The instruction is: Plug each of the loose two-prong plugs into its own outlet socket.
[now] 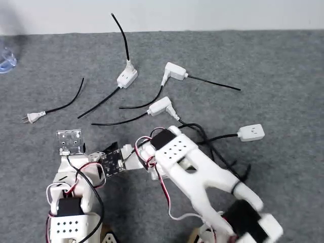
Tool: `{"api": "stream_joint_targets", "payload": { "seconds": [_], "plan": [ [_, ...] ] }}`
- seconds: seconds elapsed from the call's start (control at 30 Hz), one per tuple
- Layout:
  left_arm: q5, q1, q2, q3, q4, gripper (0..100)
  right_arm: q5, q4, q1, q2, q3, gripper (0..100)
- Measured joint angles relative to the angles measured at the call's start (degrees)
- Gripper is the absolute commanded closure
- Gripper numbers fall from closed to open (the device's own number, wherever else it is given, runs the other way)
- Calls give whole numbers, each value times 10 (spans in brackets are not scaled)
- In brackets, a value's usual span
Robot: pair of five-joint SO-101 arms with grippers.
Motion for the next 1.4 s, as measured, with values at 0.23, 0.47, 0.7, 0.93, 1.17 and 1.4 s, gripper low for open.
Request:
{"api": "stream_joint_targets", "payload": {
  "seconds": [0.23,0.47,0.7,0.93,1.17,1.4],
  "plan": [
    [0,2,0,0,0,673,-3,65,-1,-148,-1,651],
    [0,3,0,0,0,673,-51,122,-2,-280,-1,684],
    [0,3,0,0,0,673,-278,125,-2,-345,3,722],
    [-28,17,0,0,0,673,-425,48,73,-433,99,724],
    [-59,23,0,0,1,673,-553,-168,292,-607,308,724],
    [-94,79,0,-14,76,673,-575,-284,332,-789,491,724]
  ]
}}
